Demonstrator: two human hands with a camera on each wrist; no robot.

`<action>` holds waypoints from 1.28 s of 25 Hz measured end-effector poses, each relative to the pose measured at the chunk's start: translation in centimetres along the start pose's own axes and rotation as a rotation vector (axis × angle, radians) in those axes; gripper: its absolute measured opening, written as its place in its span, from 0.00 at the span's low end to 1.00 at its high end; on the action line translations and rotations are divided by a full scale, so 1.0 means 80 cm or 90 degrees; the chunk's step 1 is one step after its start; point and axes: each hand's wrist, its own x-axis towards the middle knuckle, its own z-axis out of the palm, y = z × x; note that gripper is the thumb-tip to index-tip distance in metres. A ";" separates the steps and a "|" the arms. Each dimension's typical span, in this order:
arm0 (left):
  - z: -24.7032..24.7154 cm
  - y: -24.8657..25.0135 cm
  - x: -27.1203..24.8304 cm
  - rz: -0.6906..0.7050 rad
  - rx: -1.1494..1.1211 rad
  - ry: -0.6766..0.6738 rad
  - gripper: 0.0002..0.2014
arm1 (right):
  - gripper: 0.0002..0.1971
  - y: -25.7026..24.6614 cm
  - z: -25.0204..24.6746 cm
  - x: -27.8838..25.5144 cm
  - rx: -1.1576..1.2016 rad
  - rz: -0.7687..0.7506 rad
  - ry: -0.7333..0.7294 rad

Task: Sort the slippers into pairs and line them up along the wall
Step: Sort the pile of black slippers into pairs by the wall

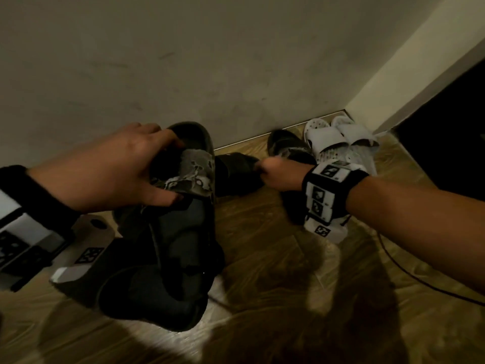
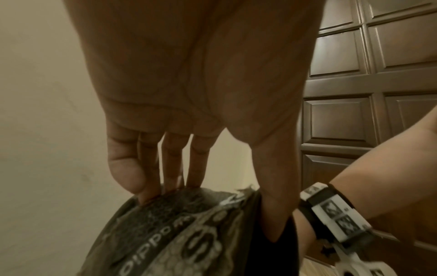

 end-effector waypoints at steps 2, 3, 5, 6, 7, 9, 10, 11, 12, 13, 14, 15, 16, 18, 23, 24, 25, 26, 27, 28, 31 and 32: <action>-0.002 -0.009 -0.005 0.006 0.001 0.011 0.43 | 0.19 -0.017 0.013 0.004 0.027 -0.033 -0.046; -0.003 -0.014 -0.007 0.010 -0.003 0.018 0.44 | 0.22 -0.024 0.018 0.005 0.043 -0.048 -0.060; -0.007 -0.016 -0.008 0.010 -0.017 0.040 0.44 | 0.28 -0.039 0.022 0.000 0.094 -0.108 -0.088; -0.010 -0.015 -0.007 0.009 -0.019 0.052 0.43 | 0.29 -0.046 0.023 -0.003 0.121 -0.144 -0.097; -0.010 -0.014 -0.003 0.015 -0.018 0.068 0.41 | 0.29 -0.049 0.024 -0.005 0.143 -0.165 -0.092; -0.010 -0.008 0.012 0.020 -0.019 0.083 0.41 | 0.20 -0.041 0.019 -0.004 0.167 -0.136 -0.011; -0.009 -0.001 0.021 0.010 -0.026 0.081 0.41 | 0.16 -0.027 0.012 -0.003 0.144 -0.084 0.038; -0.007 0.006 0.032 0.000 -0.032 0.080 0.42 | 0.14 -0.009 0.006 -0.002 0.095 -0.014 0.065; -0.003 0.014 0.045 -0.009 -0.036 0.077 0.42 | 0.16 0.013 0.001 0.000 0.044 0.061 0.063; 0.003 0.025 0.059 -0.017 -0.038 0.067 0.41 | 0.19 0.036 -0.001 -0.001 0.009 0.120 0.036; 0.012 0.036 0.075 -0.030 -0.038 0.051 0.39 | 0.21 0.057 -0.001 -0.004 -0.011 0.154 -0.008; 0.022 0.047 0.093 -0.048 -0.043 0.035 0.36 | 0.23 0.073 -0.001 -0.007 -0.026 0.168 -0.046; 0.033 0.057 0.112 -0.069 -0.054 0.020 0.32 | 0.25 0.086 0.001 -0.011 -0.038 0.168 -0.063; 0.057 0.072 0.147 -0.094 -0.042 -0.004 0.26 | 0.29 0.104 0.002 -0.018 -0.046 0.154 -0.046; 0.127 0.095 0.187 -0.120 -0.144 -0.005 0.42 | 0.23 0.118 -0.010 -0.023 -0.018 0.135 -0.005; 0.138 0.098 0.185 -0.136 -0.191 0.011 0.49 | 0.22 0.119 -0.012 -0.023 -0.018 0.133 -0.001; 0.147 0.099 0.182 -0.151 -0.217 0.032 0.52 | 0.20 0.117 -0.012 -0.022 -0.030 0.132 0.010; 0.156 0.096 0.180 -0.159 -0.226 0.046 0.49 | 0.19 0.115 -0.012 -0.021 -0.051 0.132 0.025; 0.163 0.093 0.176 -0.158 -0.227 0.052 0.42 | 0.19 0.112 -0.010 -0.020 -0.073 0.136 0.039; 0.169 0.088 0.171 -0.152 -0.227 0.039 0.35 | 0.19 0.109 -0.007 -0.019 -0.087 0.141 0.051; 0.179 0.082 0.152 -0.083 -0.218 -0.104 0.28 | 0.20 0.100 -0.005 -0.014 -0.097 0.145 0.061; 0.179 0.082 0.145 -0.053 -0.229 -0.132 0.28 | 0.20 0.098 -0.007 -0.013 -0.103 0.142 0.052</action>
